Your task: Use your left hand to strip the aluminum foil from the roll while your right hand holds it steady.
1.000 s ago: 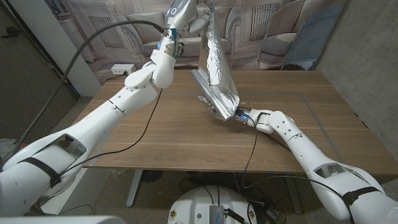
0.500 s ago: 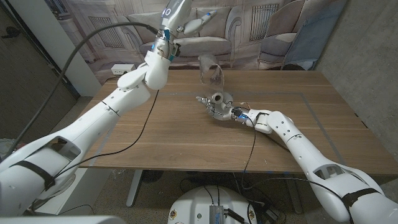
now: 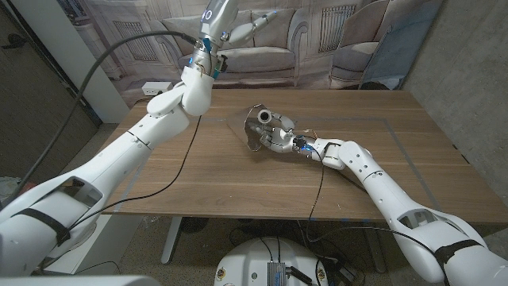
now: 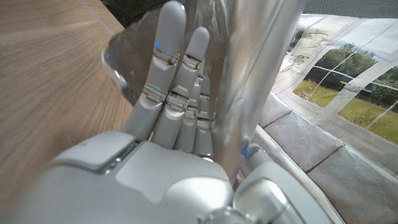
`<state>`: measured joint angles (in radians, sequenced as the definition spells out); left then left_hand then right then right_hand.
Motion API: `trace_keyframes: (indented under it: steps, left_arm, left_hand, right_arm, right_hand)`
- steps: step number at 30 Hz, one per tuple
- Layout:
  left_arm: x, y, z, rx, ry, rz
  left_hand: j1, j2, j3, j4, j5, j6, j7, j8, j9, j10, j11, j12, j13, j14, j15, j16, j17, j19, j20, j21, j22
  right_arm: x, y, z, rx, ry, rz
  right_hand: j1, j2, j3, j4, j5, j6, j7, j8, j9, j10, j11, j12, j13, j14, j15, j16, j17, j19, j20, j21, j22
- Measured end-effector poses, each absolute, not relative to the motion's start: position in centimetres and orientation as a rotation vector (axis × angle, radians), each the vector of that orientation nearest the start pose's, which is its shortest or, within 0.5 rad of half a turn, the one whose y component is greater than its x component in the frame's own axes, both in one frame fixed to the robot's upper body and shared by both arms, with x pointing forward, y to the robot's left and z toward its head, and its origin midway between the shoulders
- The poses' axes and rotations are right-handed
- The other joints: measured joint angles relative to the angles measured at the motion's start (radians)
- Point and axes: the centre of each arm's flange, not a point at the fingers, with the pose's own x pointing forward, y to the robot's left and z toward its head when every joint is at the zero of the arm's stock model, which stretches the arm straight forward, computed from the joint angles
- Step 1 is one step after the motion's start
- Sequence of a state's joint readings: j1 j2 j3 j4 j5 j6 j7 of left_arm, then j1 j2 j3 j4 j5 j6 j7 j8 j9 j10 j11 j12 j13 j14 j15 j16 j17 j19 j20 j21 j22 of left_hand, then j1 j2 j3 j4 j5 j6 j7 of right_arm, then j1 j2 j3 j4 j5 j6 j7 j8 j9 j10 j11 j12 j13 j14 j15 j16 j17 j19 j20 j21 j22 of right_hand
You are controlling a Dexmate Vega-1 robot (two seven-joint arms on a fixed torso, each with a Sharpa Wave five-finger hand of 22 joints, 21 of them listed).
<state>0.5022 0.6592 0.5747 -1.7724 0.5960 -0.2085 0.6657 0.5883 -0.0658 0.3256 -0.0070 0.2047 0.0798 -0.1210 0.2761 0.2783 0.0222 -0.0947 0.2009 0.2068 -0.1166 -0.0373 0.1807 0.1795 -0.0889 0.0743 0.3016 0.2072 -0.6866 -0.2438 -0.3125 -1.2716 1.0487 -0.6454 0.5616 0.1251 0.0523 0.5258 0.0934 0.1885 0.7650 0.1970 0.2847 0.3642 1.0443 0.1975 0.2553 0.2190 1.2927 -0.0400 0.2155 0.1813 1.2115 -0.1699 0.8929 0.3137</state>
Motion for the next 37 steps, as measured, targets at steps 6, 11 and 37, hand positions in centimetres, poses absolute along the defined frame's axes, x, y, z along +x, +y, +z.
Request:
trace_keyframes:
  steps: [6,11,37]
  left_arm:
    - [47.1,15.9,21.7,0.932,-1.666,0.373]
    - [47.1,16.1,21.5,0.933,-1.660,0.377]
    - [48.5,16.8,20.5,0.934,-1.613,0.348]
  left_hand:
    - [-0.022,0.002,-0.004,0.004,0.007,0.004,-0.004,0.000,-0.004,0.000,0.000,0.005,0.000,0.000,0.000,0.000,0.000,0.003,-0.003,0.000,0.000]
    - [-0.027,-0.004,-0.008,0.008,0.008,0.016,-0.003,0.000,-0.005,0.000,0.000,0.007,-0.001,0.000,0.000,0.000,0.000,0.003,-0.003,0.000,0.000]
    - [-0.063,0.002,-0.023,0.024,0.016,0.042,0.001,0.000,-0.014,0.000,0.000,0.007,-0.002,0.000,0.000,0.000,0.000,0.008,-0.008,0.000,0.000]
  right_arm:
    - [63.7,-9.6,-3.6,0.547,0.065,1.108]
    - [63.7,-9.7,-3.6,0.551,0.055,1.101]
    - [63.0,-10.6,-4.0,0.567,-0.010,1.043]
  right_hand:
    - [-0.015,-0.015,-0.009,0.009,-0.004,0.000,0.000,-0.004,0.000,0.000,0.000,-0.002,-0.001,-0.006,0.006,0.000,0.003,0.000,0.000,0.000,0.000]
    - [-0.020,-0.020,-0.013,0.013,-0.004,0.000,0.000,-0.008,0.000,0.000,0.000,-0.004,-0.001,-0.006,0.006,0.000,0.003,-0.002,0.002,0.000,0.000]
    - [-0.039,-0.030,-0.022,0.028,-0.003,-0.001,-0.001,-0.016,0.005,-0.004,0.004,-0.004,0.002,-0.012,0.012,0.000,0.003,-0.003,0.003,0.000,0.000]
